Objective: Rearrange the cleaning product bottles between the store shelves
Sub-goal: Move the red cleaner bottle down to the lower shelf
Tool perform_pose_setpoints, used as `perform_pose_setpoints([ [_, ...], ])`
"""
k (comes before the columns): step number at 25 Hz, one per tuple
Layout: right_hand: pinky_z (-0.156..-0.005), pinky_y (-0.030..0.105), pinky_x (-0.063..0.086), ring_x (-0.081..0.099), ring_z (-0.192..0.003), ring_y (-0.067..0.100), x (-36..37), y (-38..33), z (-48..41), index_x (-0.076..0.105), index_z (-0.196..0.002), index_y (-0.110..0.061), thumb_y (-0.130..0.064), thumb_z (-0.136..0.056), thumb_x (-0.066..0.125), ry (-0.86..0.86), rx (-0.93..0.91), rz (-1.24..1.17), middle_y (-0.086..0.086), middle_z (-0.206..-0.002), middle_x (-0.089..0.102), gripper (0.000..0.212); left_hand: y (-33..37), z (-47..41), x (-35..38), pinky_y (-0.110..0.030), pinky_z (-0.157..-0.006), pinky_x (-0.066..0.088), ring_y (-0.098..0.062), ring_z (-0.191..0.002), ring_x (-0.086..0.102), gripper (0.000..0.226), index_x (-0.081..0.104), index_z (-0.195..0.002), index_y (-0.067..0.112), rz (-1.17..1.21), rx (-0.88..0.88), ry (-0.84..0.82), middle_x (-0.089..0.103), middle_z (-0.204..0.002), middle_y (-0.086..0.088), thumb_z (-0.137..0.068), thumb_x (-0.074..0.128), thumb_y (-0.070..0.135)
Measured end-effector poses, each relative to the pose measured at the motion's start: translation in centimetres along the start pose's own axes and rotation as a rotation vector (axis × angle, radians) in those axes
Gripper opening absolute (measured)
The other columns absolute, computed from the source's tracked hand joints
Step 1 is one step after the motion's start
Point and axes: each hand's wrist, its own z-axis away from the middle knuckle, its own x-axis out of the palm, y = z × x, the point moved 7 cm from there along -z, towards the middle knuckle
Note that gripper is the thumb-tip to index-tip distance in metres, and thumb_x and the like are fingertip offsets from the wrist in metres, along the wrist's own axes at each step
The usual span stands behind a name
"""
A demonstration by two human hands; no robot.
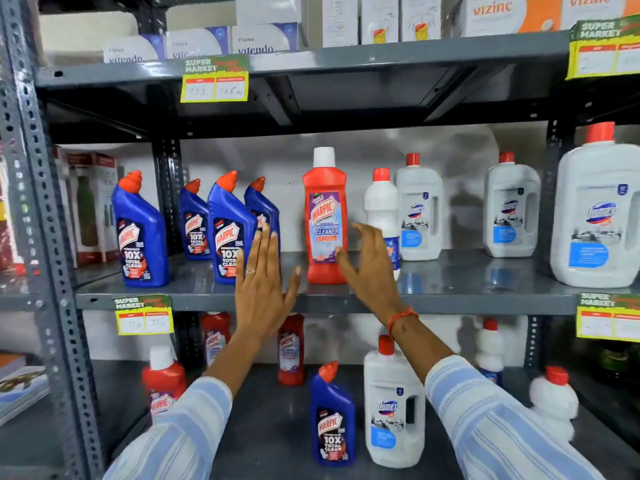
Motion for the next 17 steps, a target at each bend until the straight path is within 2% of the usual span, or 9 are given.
perform_pose_setpoints([
  [2,-0.103,0.035,0.037,0.043,-0.123,0.030,3.1,0.6,0.5,0.038,-0.132,-0.001,-0.025,-0.083,0.068,-0.126,0.117,0.003,0.021,-0.132,0.047,0.062,-2.7,1.5,0.0,-0.044,-0.118,0.013,-0.022,-0.145,0.018,0.072,0.025,-0.148,0.006,-0.015,-0.033,-0.011,0.023,-0.157,-0.010,-0.095,0.024,0.055],
  [5,-0.099,0.039,0.040,0.046,-0.120,0.034,6.3,1.7,0.1,0.037,-0.130,0.001,-0.027,-0.073,0.076,-0.124,0.292,0.040,0.023,-0.130,0.048,0.075,-6.6,3.6,1.1,-0.043,-0.118,0.008,-0.022,-0.144,0.019,0.072,0.027,-0.148,0.006,-0.079,-0.012,-0.040,0.025,-0.156,-0.011,-0.095,0.023,0.055],
  [9,-0.091,0.042,0.049,0.059,-0.109,0.036,7.3,3.5,-1.7,0.047,-0.118,0.002,-0.016,-0.066,0.082,-0.046,0.427,-0.100,0.023,-0.121,0.061,0.065,-9.3,4.0,1.7,-0.044,-0.118,0.007,-0.023,-0.144,0.018,0.072,0.027,-0.148,0.006,-0.094,-0.015,-0.090,0.025,-0.156,-0.011,-0.094,0.023,0.055],
  [11,-0.093,0.042,0.050,0.061,-0.107,0.034,7.8,4.3,-2.0,0.050,-0.118,0.001,-0.012,-0.064,0.084,-0.065,0.473,-0.205,0.021,-0.120,0.063,0.064,-10.1,4.5,2.0,-0.043,-0.118,0.006,-0.024,-0.144,0.020,0.074,0.029,-0.147,0.006,-0.100,-0.008,-0.118,0.026,-0.155,-0.012,-0.096,0.016,0.057],
  [14,-0.096,0.051,0.049,0.062,-0.106,0.033,8.1,5.1,-1.9,0.047,-0.117,-0.002,-0.013,-0.062,0.085,-0.100,0.539,-0.314,0.019,-0.120,0.063,0.068,-10.2,4.6,2.2,-0.042,-0.117,0.006,-0.026,-0.143,0.023,0.076,0.028,-0.147,0.007,-0.105,0.006,-0.119,0.026,-0.155,-0.012,-0.096,0.009,0.059],
  [17,-0.094,0.052,0.050,0.063,-0.103,0.031,7.7,3.9,-1.5,0.048,-0.114,-0.003,-0.015,-0.060,0.087,-0.132,0.521,-0.346,0.018,-0.117,0.065,0.068,-10.1,4.4,1.9,-0.042,-0.118,0.005,-0.023,-0.144,0.016,0.076,0.024,-0.149,0.009,-0.107,0.010,-0.122,0.022,-0.156,-0.010,-0.095,0.007,0.060],
])
